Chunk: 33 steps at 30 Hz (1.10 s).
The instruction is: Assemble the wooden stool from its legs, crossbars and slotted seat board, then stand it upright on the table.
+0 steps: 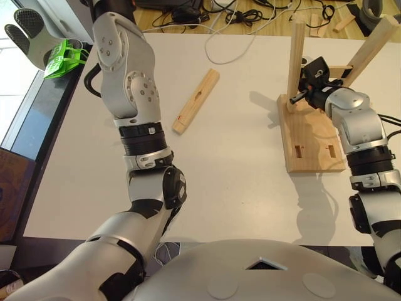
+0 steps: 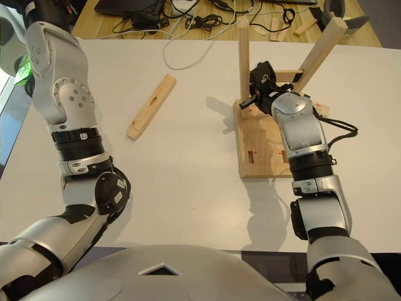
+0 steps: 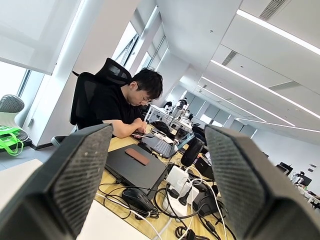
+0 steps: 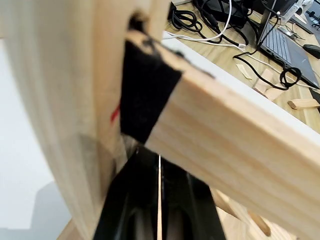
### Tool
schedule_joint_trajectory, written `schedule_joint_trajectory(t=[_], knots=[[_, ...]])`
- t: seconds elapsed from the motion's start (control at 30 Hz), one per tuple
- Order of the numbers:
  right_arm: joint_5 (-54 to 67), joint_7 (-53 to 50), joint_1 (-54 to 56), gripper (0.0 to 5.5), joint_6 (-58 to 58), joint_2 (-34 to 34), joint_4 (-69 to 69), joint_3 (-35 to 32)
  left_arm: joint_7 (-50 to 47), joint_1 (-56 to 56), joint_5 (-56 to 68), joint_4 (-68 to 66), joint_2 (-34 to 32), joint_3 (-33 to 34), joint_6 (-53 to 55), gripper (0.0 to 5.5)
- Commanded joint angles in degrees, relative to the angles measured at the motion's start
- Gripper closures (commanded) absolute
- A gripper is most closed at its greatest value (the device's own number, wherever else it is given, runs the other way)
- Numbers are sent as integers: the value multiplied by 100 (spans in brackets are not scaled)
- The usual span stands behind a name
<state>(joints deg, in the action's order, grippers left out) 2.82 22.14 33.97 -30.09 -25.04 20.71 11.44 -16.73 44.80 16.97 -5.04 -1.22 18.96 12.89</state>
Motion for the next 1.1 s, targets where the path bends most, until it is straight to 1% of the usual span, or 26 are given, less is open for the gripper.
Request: schedule_joint_trajectory(t=[0.03,0.27,0.33,0.4,0.53,0.6,0.67,0.73,0.77,0.87,0.9,1.0,1.07,1.1], knots=[[-129,-190,726,548,321,510,636,-94,32,91,9,-47,-18,-62,75,211],[-105,-900,1521,548,531,1569,1384,-490,30,92,17,-50,47,-131,78,211],[-163,-1180,1615,548,499,1709,1257,-591,46,89,26,-64,46,-144,74,211],[-228,-1265,1560,548,237,1681,860,-624,50,55,31,-38,48,-154,82,211],[-240,-857,825,548,-716,1208,-1083,-519,20,-65,21,81,87,-156,115,211],[-195,-492,325,548,-893,779,-2118,-499,17,-104,16,112,92,-153,132,211],[-22,-14,-259,548,-987,240,-3118,-676,52,-177,-34,181,44,-180,173,211],[179,405,-784,548,-951,-241,-3718,-1019,81,-262,-92,266,-19,-192,191,211],[231,577,-1058,528,-874,-507,-3795,-1248,88,-301,-101,297,-43,-182,196,211],[265,889,-1607,480,-660,-1140,-3466,-1804,77,-368,-118,352,-68,-157,207,211],[215,909,-1708,465,-573,-1318,-3131,-1938,71,-370,-116,363,-68,-162,210,211],[-77,805,-1704,418,-193,-1719,-1812,-2049,59,-383,-111,399,-52,-187,228,211],[-174,686,-1499,389,-19,-1778,-1043,-2035,57,-384,-109,407,-48,-197,243,211],[-257,588,-1321,361,33,-1784,-542,-1995,54,-376,-109,411,-56,-194,253,211]])
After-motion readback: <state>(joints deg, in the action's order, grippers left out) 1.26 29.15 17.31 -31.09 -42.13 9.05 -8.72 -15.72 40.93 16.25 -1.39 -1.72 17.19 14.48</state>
